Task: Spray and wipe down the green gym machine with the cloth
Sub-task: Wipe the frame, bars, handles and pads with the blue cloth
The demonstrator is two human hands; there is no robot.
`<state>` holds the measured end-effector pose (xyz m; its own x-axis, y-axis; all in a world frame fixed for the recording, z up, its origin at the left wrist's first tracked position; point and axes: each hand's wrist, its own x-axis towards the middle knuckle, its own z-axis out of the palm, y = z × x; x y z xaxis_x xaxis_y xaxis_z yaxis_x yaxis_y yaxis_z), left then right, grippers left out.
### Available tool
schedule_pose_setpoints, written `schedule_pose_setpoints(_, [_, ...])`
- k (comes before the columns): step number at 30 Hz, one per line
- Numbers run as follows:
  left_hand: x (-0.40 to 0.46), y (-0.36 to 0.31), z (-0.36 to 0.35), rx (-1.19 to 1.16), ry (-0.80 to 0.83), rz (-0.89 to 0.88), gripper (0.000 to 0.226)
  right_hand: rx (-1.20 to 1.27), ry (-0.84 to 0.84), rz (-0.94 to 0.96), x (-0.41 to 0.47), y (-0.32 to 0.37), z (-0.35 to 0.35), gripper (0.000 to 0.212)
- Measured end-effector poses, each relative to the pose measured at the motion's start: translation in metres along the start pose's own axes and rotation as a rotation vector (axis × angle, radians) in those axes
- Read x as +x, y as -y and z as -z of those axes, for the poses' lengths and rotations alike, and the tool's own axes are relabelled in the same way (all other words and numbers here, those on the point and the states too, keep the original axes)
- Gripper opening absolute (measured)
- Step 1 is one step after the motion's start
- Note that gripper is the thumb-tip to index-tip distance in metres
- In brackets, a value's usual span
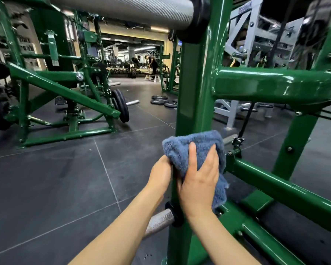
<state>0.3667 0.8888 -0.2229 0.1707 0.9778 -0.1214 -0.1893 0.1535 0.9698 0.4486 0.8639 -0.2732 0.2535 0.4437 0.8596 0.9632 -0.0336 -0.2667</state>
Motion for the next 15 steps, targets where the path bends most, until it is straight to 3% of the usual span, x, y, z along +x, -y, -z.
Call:
schedule_pose_setpoints(6, [-0.009,0.04,0.04,0.613,0.046,0.079,0.02,-0.044,0.287,-0.071,-0.08,-0.014,-0.008,0.14])
schedule_pose_setpoints(10, [-0.015,0.039,0.061,0.788,0.059,0.103,0.03,-0.012,0.418,-0.102,-0.064,-0.008,0.018,0.122])
schedule_pose_setpoints(15, [0.001,0.021,0.055,0.629,-0.016,0.099,0.018,0.113,-0.006,-0.044,0.058,0.031,0.057,0.092])
